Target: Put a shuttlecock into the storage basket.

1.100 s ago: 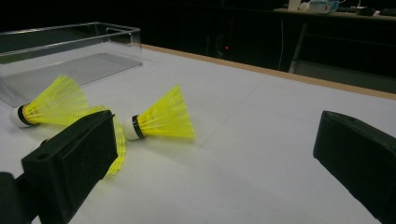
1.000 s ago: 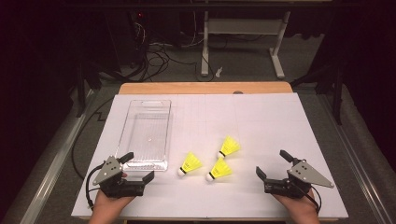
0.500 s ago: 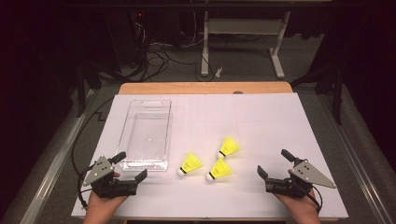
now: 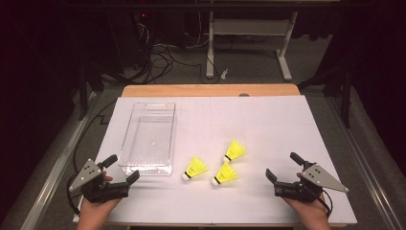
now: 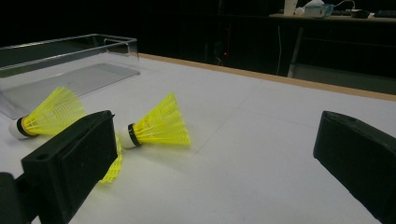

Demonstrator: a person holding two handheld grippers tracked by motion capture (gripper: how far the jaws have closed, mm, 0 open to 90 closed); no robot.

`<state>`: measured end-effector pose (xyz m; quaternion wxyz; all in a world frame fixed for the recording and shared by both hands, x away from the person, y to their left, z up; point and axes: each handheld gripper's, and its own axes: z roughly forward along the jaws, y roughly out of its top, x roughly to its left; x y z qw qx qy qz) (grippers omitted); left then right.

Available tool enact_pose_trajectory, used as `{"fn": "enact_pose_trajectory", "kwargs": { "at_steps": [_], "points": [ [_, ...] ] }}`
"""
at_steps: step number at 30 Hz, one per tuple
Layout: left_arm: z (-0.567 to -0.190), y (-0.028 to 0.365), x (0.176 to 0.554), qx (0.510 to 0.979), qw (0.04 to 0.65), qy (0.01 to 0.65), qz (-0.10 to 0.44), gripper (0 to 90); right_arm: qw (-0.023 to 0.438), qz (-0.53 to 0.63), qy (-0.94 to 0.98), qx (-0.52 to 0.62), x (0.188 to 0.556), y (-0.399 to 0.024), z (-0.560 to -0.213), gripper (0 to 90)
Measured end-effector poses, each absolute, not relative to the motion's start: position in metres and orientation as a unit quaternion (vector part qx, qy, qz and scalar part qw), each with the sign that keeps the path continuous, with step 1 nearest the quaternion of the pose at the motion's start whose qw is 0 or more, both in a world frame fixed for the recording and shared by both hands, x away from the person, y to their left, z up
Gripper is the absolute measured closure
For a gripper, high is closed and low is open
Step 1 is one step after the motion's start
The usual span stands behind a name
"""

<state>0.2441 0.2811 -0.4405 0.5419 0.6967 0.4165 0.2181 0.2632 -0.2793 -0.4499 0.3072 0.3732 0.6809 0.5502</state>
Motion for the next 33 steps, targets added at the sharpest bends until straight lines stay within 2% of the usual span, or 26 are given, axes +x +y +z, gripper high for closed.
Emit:
{"fn": "enact_pose_trajectory", "kwargs": {
  "at_steps": [10,19,33],
  "points": [
    [-0.443,0.296,0.244,0.696,0.523,0.438,0.227,0.2,0.308,0.551,0.683,0.368,0.262,-0.278,-0.449,0.4],
    [-0.446,0.314,0.243,0.665,0.545,0.459,0.225,0.2,0.306,0.552,0.681,0.371,0.262,-0.279,-0.448,0.4],
    [-0.446,0.313,0.246,0.677,0.528,0.471,0.202,0.2,0.303,0.551,0.681,0.376,0.263,-0.280,-0.448,0.4]
  ]
}}
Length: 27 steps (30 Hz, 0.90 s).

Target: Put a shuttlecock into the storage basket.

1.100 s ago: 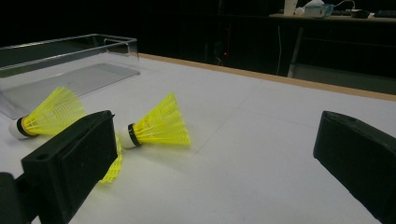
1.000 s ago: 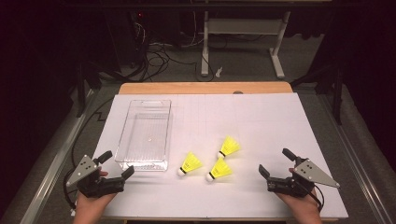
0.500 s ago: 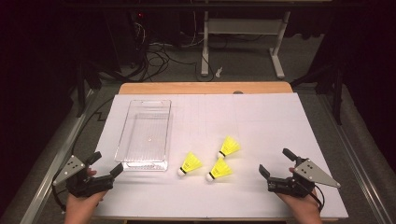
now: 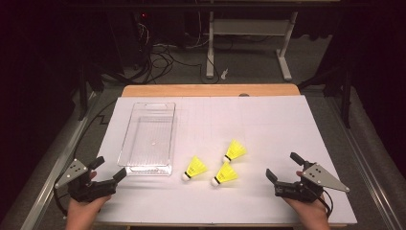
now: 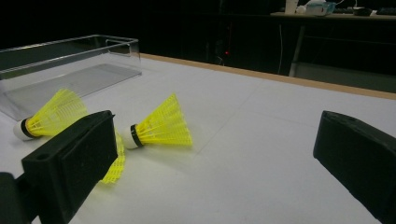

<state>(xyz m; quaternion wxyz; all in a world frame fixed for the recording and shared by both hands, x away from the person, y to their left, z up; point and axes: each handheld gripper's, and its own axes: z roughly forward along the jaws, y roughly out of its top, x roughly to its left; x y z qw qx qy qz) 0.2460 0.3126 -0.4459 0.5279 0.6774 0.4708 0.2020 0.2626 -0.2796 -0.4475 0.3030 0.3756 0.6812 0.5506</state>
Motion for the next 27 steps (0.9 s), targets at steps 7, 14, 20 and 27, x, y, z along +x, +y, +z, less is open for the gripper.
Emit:
{"fn": "enact_pose_trajectory", "kwargs": {
  "at_steps": [7,14,20,27],
  "points": [
    [-0.448,0.310,0.250,0.701,0.494,0.478,0.189,0.2,0.305,0.550,0.682,0.373,0.262,-0.279,-0.448,0.4],
    [-0.453,0.305,0.254,0.720,0.458,0.490,0.178,0.2,0.305,0.549,0.684,0.372,0.263,-0.279,-0.448,0.4],
    [-0.456,0.300,0.256,0.739,0.429,0.489,0.174,0.2,0.305,0.550,0.683,0.371,0.262,-0.279,-0.448,0.4],
    [-0.460,0.296,0.260,0.756,0.400,0.495,0.153,0.1,0.304,0.549,0.685,0.370,0.263,-0.278,-0.448,0.4]
  ]
}}
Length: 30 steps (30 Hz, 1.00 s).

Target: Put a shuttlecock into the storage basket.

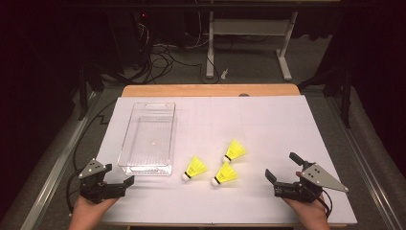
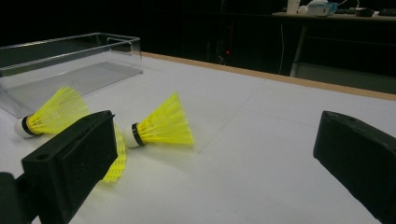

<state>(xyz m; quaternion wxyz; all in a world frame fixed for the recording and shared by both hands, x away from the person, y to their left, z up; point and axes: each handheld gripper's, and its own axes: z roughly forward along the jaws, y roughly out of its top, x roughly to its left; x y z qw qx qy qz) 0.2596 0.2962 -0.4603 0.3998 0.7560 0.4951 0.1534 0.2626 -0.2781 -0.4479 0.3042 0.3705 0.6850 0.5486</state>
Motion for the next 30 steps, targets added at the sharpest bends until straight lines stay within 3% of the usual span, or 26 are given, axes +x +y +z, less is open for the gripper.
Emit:
{"fn": "enact_pose_trajectory", "kwargs": {
  "at_steps": [19,30],
  "points": [
    [-0.457,0.290,0.264,0.780,0.343,0.505,0.136,0.4,0.296,0.544,0.691,0.373,0.263,-0.276,-0.449,0.4],
    [-0.454,0.299,0.266,0.780,0.308,0.543,0.046,0.6,0.300,0.549,0.691,0.362,0.261,-0.275,-0.446,0.4]
  ]
}}
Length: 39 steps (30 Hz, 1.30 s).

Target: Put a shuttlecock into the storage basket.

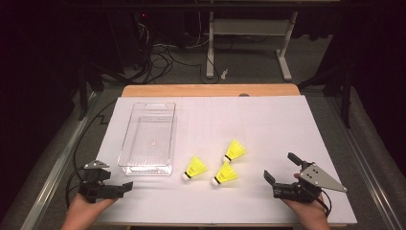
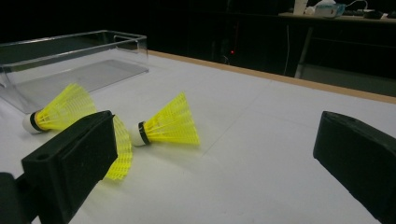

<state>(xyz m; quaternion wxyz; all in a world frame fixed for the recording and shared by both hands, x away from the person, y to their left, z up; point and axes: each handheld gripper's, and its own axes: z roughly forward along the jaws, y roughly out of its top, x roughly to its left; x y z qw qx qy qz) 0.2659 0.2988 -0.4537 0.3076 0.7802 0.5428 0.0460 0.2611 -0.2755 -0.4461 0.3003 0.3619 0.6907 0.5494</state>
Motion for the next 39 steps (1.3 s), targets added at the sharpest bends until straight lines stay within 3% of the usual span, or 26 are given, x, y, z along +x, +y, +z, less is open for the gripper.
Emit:
{"fn": "enact_pose_trajectory", "kwargs": {
  "at_steps": [10,26,39],
  "points": [
    [-0.457,0.292,0.269,0.796,0.271,0.541,-0.003,0.7,0.300,0.547,0.688,0.371,0.262,-0.278,-0.447,0.4],
    [-0.449,0.272,0.274,0.836,0.175,0.518,-0.042,0.6,0.299,0.546,0.689,0.371,0.261,-0.278,-0.448,0.4],
    [-0.447,0.262,0.276,0.853,0.139,0.498,-0.073,0.6,0.299,0.545,0.691,0.368,0.262,-0.277,-0.448,0.4]
  ]
}}
